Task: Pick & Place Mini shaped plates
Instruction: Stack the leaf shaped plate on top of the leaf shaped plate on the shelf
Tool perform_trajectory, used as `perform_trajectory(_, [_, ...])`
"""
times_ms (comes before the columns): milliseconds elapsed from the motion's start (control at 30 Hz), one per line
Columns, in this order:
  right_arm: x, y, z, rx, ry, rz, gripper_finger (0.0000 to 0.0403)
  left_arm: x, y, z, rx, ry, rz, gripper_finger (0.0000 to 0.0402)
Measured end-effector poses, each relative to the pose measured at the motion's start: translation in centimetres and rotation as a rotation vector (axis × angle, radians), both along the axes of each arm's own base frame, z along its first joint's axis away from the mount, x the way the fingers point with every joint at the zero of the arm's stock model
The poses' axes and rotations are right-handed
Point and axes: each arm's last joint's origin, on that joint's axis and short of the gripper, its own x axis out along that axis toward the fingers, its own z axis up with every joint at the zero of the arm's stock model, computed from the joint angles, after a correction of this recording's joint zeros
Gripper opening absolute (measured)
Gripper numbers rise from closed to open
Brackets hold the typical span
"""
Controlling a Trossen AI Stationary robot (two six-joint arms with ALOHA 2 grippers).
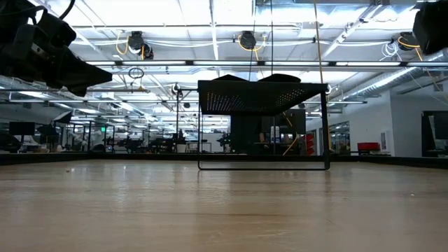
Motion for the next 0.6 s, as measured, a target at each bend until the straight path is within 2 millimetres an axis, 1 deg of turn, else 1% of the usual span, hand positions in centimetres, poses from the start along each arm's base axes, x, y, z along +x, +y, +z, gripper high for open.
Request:
perform_trajectory(267, [-0.1, -0.1, -2.4, 0.08, -0.082, -0.005, 0.0148, 0.0, 0.0, 0.0, 0.0, 0.0, 0.0, 0.0026])
perform_trajectory(600, [-0.6, -0.6, -3.2, 0.059, -0.061, -0.003, 0.0148, 0.0, 0.0, 0.0, 0.0, 0.0, 0.0, 0.0026])
